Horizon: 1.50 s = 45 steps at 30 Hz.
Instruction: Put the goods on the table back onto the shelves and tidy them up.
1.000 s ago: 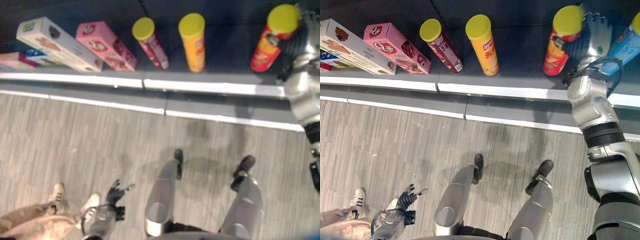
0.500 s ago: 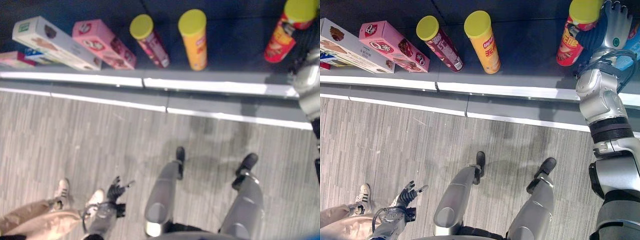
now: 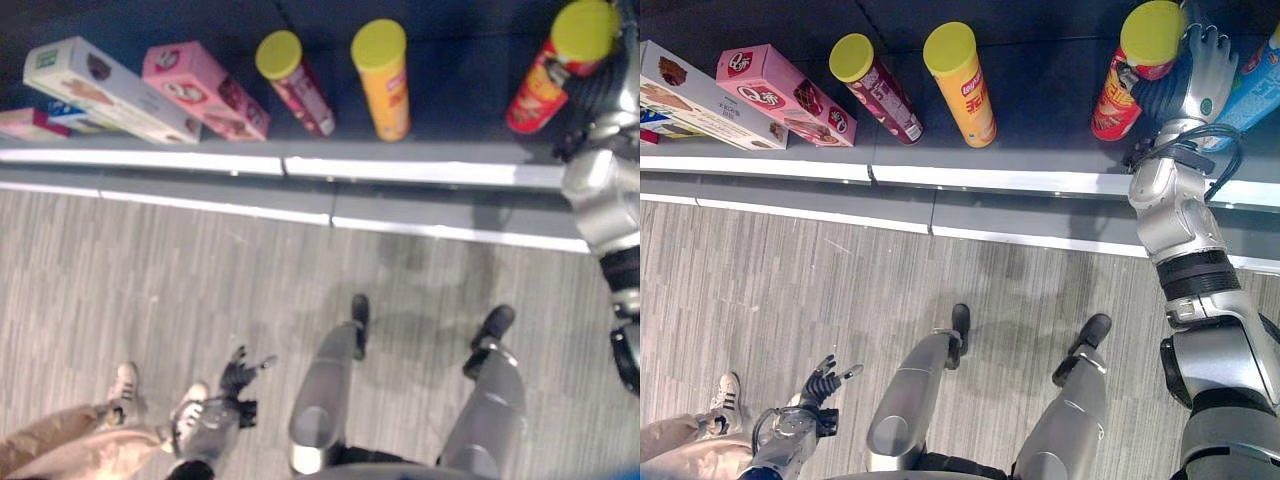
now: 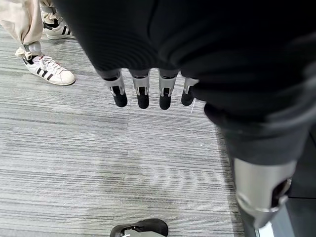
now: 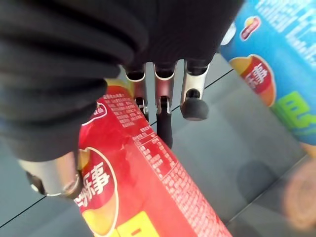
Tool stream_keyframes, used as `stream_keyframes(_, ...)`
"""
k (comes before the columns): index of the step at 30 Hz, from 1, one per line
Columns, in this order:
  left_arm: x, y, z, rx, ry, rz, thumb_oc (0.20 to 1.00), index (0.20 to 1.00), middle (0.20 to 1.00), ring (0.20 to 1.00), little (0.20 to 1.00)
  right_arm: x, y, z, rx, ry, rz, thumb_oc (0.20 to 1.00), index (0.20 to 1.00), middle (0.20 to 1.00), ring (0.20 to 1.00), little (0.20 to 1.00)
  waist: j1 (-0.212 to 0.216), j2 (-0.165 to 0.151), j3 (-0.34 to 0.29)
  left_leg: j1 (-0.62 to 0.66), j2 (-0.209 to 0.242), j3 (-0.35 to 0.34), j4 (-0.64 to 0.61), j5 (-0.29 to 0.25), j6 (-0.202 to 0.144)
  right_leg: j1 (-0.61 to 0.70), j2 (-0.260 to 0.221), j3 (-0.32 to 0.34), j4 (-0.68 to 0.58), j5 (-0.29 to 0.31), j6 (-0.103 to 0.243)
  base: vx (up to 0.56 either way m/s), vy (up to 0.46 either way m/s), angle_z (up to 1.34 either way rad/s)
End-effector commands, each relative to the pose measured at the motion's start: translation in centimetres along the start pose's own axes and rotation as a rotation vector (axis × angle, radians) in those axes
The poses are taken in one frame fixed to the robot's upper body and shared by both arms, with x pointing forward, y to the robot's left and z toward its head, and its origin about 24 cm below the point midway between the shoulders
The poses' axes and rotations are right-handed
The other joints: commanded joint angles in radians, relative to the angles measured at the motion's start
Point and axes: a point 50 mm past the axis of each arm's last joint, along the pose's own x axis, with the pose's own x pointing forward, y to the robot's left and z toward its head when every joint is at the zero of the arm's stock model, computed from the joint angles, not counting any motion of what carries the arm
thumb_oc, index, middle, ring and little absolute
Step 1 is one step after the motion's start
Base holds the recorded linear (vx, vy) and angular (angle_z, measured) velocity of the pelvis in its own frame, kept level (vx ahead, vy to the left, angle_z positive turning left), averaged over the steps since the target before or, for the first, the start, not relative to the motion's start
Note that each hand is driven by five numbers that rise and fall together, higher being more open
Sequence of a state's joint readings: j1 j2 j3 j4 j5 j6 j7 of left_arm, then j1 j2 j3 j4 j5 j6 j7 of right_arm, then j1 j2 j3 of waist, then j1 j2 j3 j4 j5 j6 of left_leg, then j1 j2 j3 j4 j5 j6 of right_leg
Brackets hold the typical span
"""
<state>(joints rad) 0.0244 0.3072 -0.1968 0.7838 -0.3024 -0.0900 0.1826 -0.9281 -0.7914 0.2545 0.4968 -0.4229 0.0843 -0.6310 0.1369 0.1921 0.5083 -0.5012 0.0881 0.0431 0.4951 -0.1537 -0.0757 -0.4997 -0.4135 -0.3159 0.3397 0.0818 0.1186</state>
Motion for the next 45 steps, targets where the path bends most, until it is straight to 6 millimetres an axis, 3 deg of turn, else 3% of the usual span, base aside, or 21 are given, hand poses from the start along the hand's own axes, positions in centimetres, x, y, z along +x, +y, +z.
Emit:
stream_keyframes(1,-0.6,1.5,-1.4,0.035,0.031,0.047,1.0,1.0,1.0,1.0,1.0,0.7,-1.9,1.3,-0.001,-0.076,-0.123,0.2,0.2,0.2,0.2,0.2,-0.009,-0.001,-0.033,-0.023,0.042,-0.064,-0.175,0.114,-0.068,0.016,-0.022,0.087,0.071,-0.098,0.063,-0.01,0.006,-0.03)
stream_keyframes(21,-0.5,1.3,-1.3,0.041,0.024,0.045,1.0,1.0,1.0,1.0,1.0,0.8,-1.6,1.5,-0.012,-0.1,-0.086,0.2,0.2,0.2,0.2,0.2,-0.016,-0.019,-0.03,-0.016,0.049,-0.058,-0.205,0.132,-0.076,0.024,-0.012,0.084,0.038,-0.079,0.064,0.0,0.0,-0.01)
stream_keyframes(31,-0.6,1.3,-1.3,0.037,0.027,0.044,1.0,1.0,1.0,1.0,1.0,-0.6,-0.2,1.9,0.022,-0.11,-0.012,0.2,0.2,0.2,0.2,0.2,-0.017,-0.026,-0.03,-0.019,0.054,-0.055,-0.182,0.121,-0.075,0.032,-0.013,0.085,0.035,-0.076,0.064,0.0,0.002,0.0)
stream_keyframes(39,-0.6,1.5,-1.2,0.036,0.024,0.049,1.0,1.0,1.0,1.0,1.0,-0.4,0.0,1.8,0.028,-0.098,0.001,0.2,0.2,0.2,0.2,0.2,-0.014,-0.029,-0.03,-0.021,0.054,-0.054,-0.185,0.126,-0.077,0.032,-0.013,0.082,0.034,-0.074,0.064,0.0,0.0,0.0)
stream_keyframes(41,-0.6,1.5,-1.2,0.038,0.024,0.047,1.0,1.0,1.0,1.0,1.0,-0.3,0.1,2.0,0.038,-0.102,0.008,0.853,0.853,0.853,0.853,0.853,-0.015,-0.031,-0.029,-0.02,0.055,-0.053,-0.186,0.127,-0.078,0.032,-0.013,0.084,0.033,-0.073,0.064,0.0,0.0,0.0)
stream_keyframes(43,-0.6,1.4,-1.3,0.04,0.025,0.044,1.0,1.0,1.0,1.0,1.0,-0.2,0.0,2.0,0.046,-0.105,0.01,1.0,1.0,1.0,1.0,1.0,-0.015,-0.032,-0.028,-0.018,0.055,-0.052,-0.191,0.129,-0.08,0.032,-0.013,0.084,0.031,-0.072,0.065,0.0,0.0,0.0)
stream_keyframes(45,-0.6,1.4,-1.3,0.043,0.024,0.042,1.0,1.0,1.0,1.0,1.0,0.0,-0.2,2.2,0.06,-0.111,0.005,1.0,1.0,1.0,1.0,1.0,-0.016,-0.033,-0.028,-0.017,0.057,-0.05,-0.194,0.131,-0.08,0.031,-0.011,0.085,0.03,-0.072,0.065,0.0,-0.004,-0.02)
